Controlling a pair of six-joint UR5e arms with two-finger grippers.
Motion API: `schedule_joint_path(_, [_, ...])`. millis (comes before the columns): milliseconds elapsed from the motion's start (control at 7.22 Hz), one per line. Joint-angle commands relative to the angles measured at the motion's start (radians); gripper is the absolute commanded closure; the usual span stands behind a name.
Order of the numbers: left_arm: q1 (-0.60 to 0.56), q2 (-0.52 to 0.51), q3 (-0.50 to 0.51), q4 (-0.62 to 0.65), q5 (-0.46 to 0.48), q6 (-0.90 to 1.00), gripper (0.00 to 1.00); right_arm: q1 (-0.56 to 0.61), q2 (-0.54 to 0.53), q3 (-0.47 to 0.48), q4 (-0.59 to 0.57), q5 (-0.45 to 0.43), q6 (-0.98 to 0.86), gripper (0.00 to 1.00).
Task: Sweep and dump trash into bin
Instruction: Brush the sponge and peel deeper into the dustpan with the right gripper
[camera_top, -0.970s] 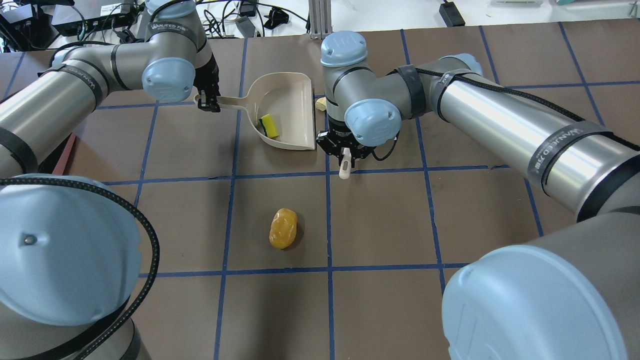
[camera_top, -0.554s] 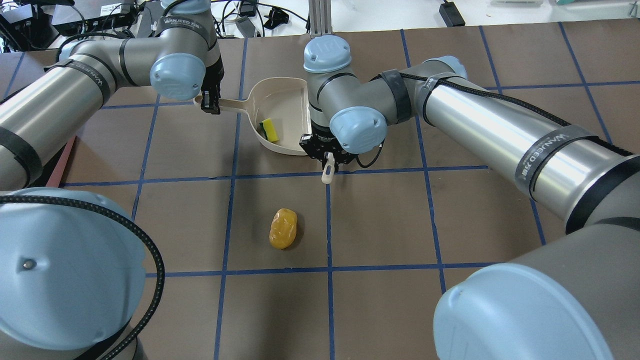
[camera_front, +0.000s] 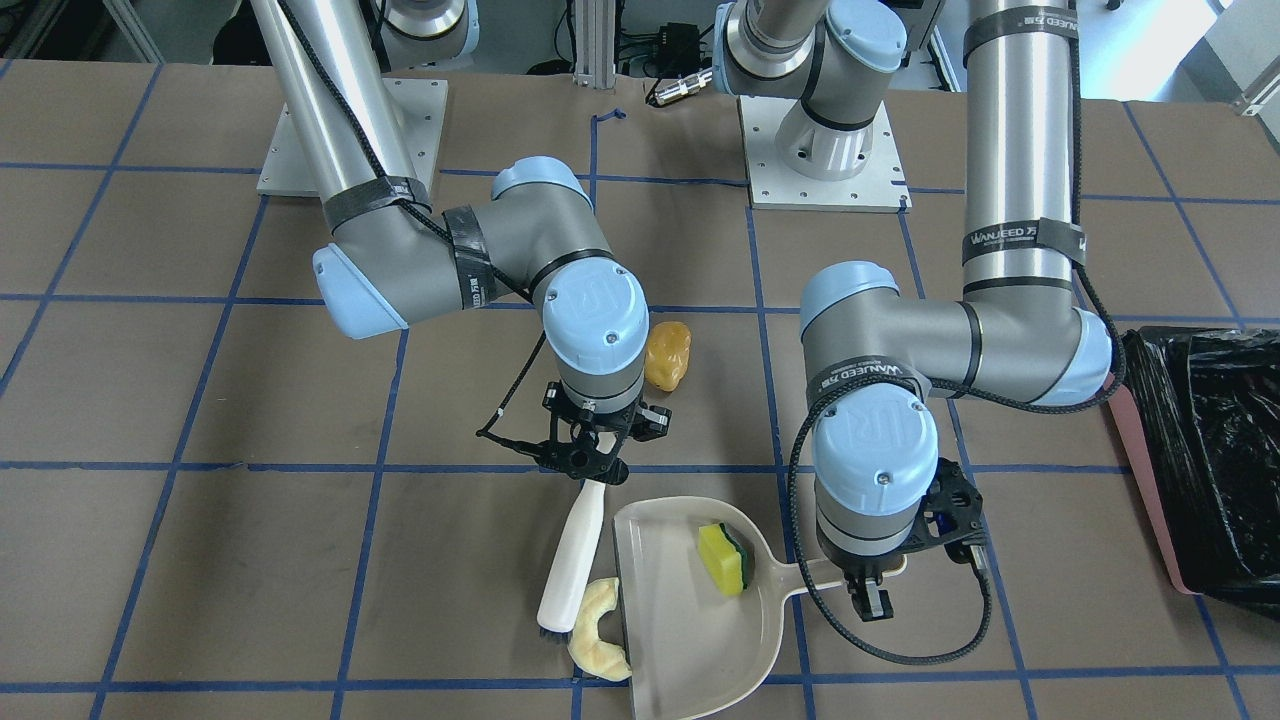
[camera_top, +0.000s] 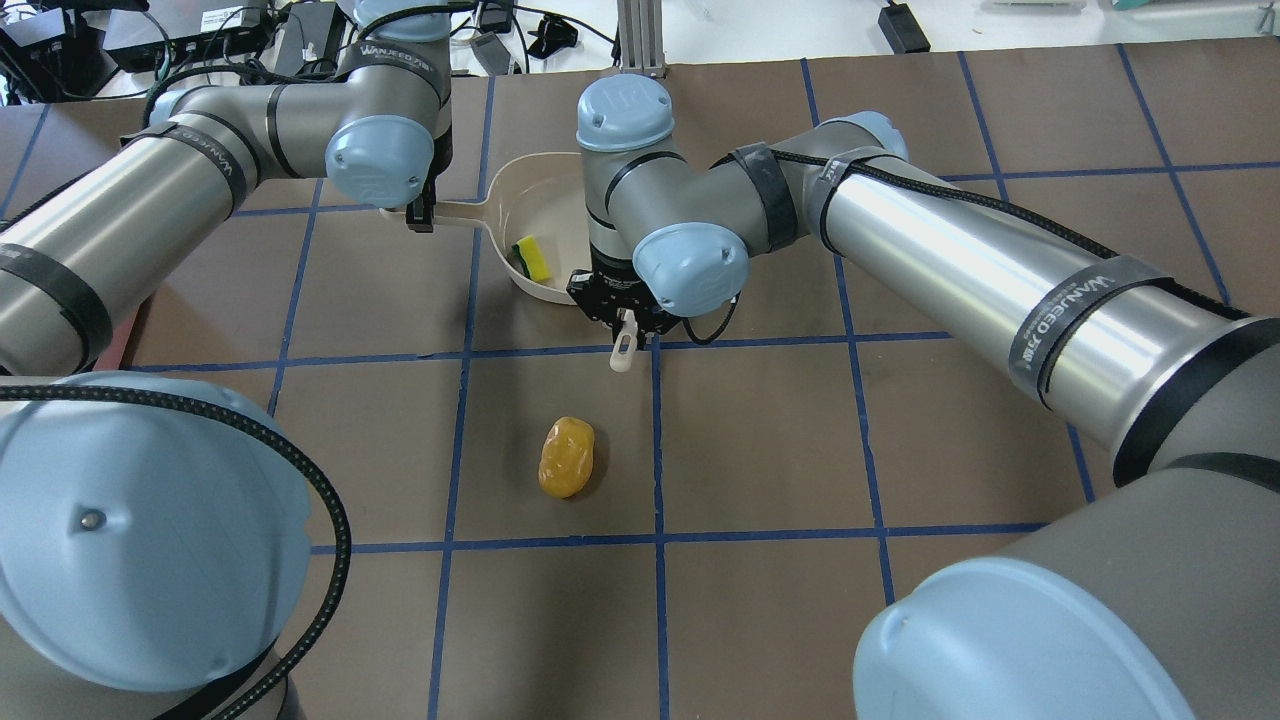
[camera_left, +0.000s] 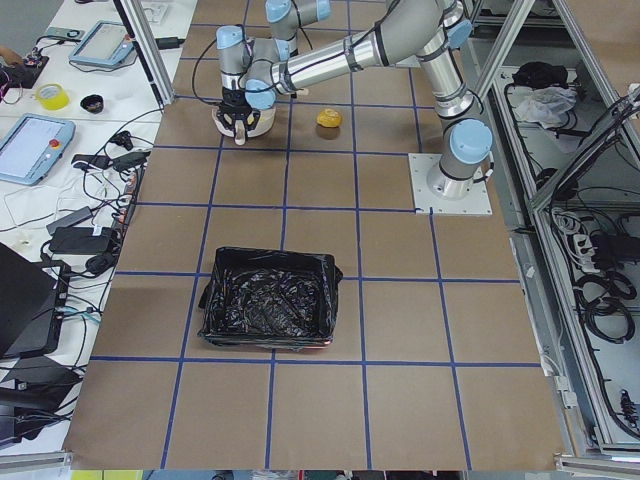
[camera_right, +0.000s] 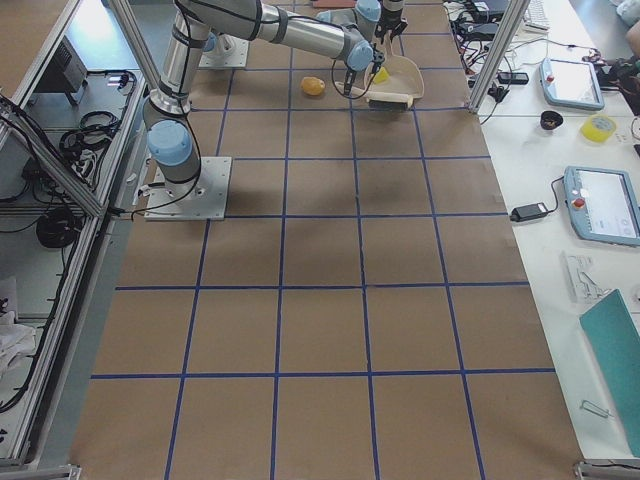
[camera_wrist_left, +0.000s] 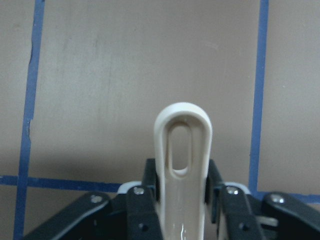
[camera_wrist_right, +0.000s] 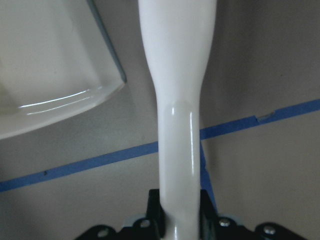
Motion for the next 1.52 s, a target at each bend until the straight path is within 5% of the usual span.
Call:
schedule_joint_path(0, [-0.031, -0.002, 0.001, 0.025, -0.009, -0.013, 1.0, 0.014, 0.004, -0.01, -0.001, 0.047, 0.017, 1.0])
schedule_joint_path(277, [-0.044, -0.002, -0.001, 0.062, -0.036, -0.011, 1.0, 0.016, -0.001, -0.017, 0.006, 0.035, -0.003, 1.0])
schedule_joint_path(693, [-0.043, 0.001, -0.004, 0.062, -0.029, -0.005, 1.0, -0.044, -0.091, -0.062, 0.155, -0.124, -0.182, 1.0])
schedule_joint_path(1385, [-0.043, -0.003, -0.001, 0.063, -0.022, -0.011, 1.0, -0.09, 0.04, -0.067, 0.198, -0.112, -0.366, 1.0])
